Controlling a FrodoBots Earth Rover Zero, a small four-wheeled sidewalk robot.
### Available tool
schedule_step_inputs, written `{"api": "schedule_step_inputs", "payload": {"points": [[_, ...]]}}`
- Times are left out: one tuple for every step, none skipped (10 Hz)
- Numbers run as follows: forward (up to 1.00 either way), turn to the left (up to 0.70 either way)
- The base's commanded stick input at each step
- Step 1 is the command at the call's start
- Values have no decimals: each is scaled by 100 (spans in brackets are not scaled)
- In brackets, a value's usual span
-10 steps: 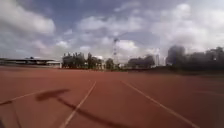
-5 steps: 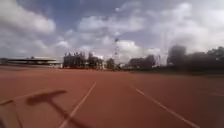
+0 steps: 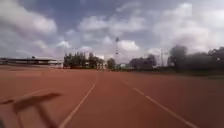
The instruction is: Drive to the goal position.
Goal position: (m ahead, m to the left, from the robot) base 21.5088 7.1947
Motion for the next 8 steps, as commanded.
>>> {"api": "schedule_step_inputs", "payload": {"points": [[70,0],[70,0],[70,0],[70,0],[70,0],[70,0],[70,0],[70,0]]}}
